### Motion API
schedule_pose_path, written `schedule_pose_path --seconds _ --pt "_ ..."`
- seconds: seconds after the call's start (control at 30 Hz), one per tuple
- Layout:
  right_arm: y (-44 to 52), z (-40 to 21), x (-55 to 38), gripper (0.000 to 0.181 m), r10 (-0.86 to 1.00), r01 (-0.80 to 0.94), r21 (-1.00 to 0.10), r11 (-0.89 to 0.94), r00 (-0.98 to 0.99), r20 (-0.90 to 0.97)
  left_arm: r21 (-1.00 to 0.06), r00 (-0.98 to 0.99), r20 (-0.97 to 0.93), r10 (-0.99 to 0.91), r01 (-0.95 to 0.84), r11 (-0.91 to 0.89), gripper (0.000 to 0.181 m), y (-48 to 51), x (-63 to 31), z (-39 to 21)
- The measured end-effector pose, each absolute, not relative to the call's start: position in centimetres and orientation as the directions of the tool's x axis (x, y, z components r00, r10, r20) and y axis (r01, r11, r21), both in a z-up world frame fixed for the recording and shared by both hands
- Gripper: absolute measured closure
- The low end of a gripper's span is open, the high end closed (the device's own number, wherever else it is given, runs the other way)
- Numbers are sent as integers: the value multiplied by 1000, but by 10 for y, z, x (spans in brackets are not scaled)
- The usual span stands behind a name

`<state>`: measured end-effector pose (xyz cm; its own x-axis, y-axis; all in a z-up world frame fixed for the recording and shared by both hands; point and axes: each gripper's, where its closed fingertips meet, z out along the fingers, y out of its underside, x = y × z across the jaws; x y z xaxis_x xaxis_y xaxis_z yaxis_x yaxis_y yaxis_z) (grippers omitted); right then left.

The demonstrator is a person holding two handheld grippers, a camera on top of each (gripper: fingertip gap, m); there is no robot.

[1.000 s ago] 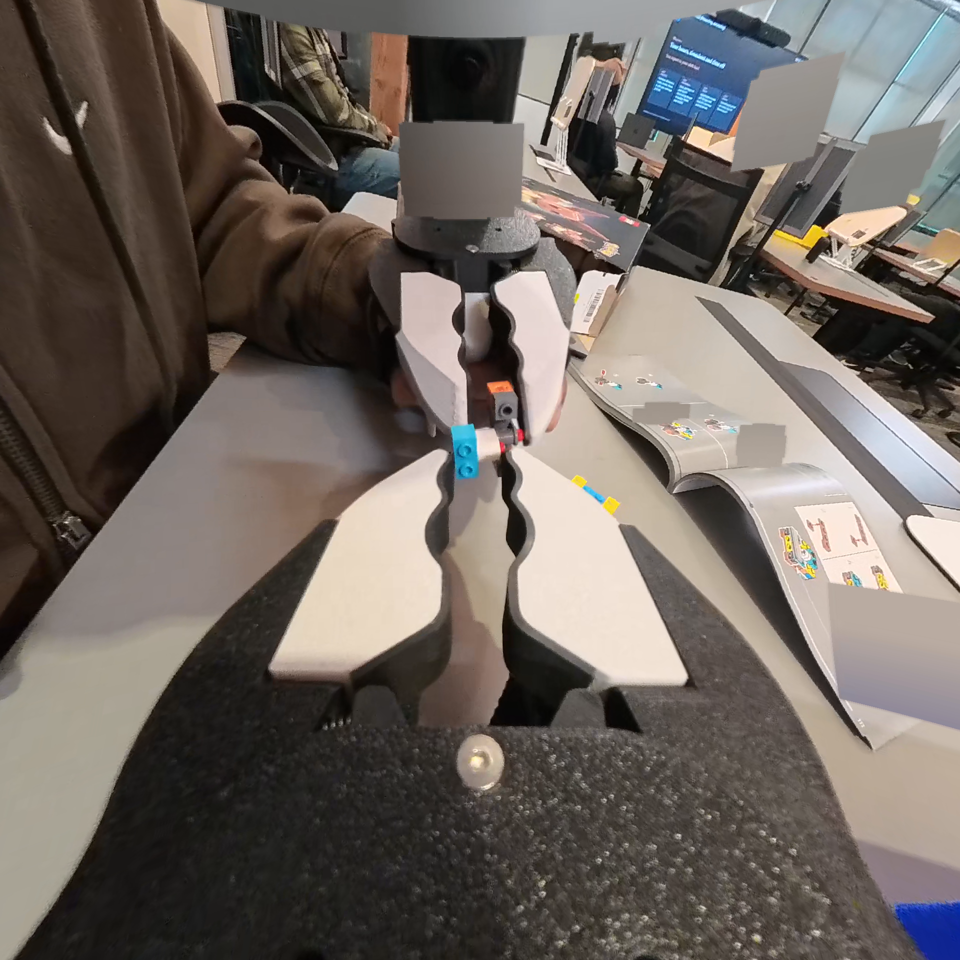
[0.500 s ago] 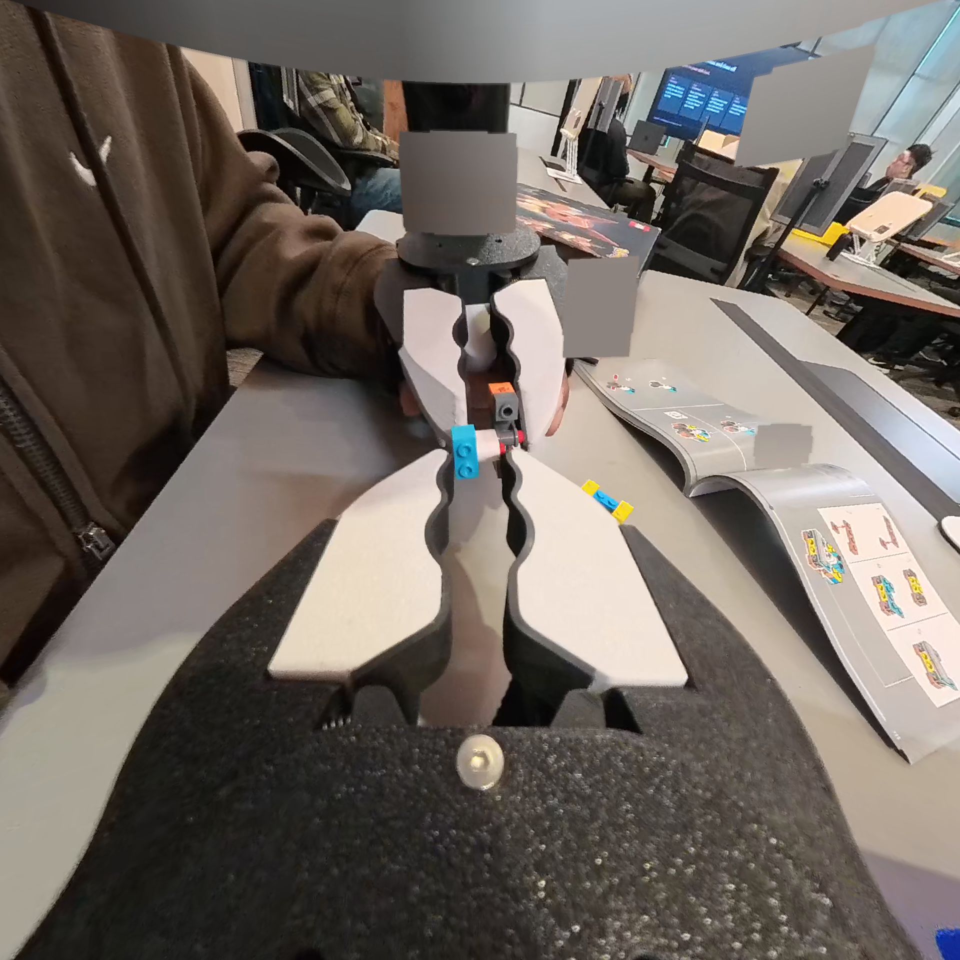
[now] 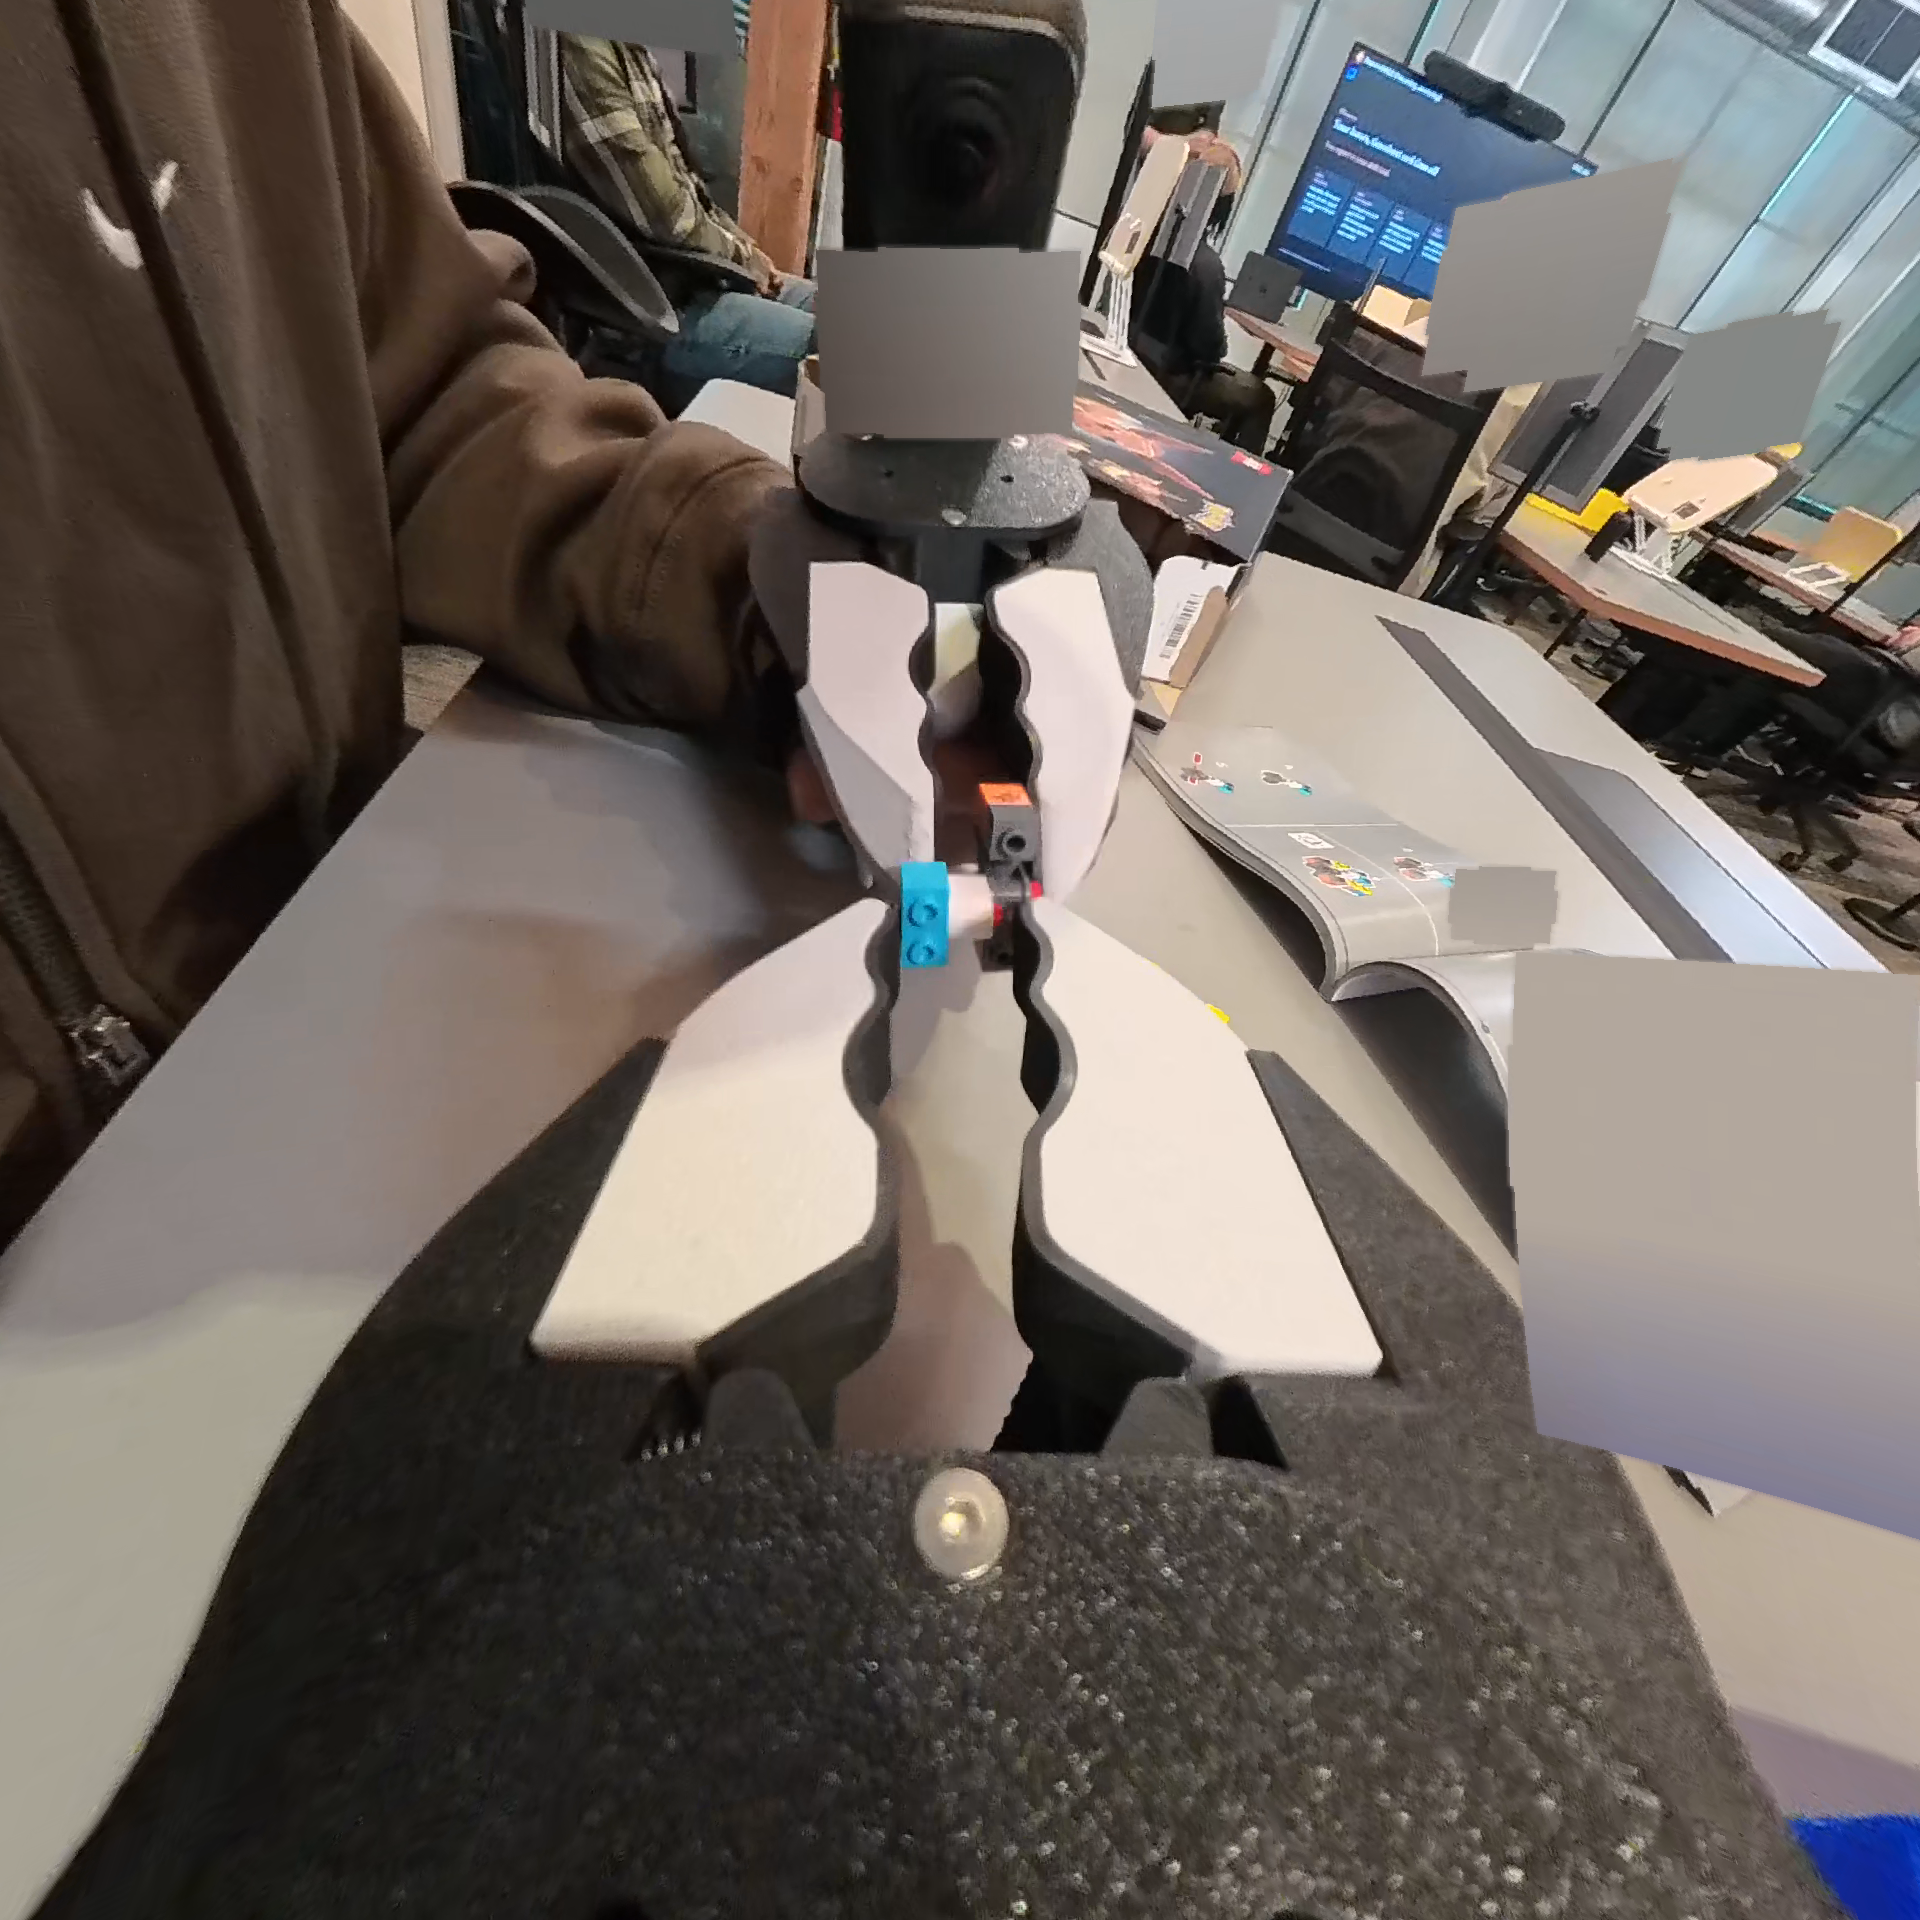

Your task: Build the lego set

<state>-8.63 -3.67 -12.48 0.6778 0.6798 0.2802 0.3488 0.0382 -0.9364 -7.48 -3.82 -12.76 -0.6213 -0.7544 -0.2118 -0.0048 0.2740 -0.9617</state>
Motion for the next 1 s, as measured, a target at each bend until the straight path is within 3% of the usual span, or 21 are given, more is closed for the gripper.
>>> schedule_pose_path --seconds 1.0 --pt "-51 -143 -93 164 834 264 -955 -137 550 32 -941 -700 -165 -695 -99 324 164 -50 -80 -147"
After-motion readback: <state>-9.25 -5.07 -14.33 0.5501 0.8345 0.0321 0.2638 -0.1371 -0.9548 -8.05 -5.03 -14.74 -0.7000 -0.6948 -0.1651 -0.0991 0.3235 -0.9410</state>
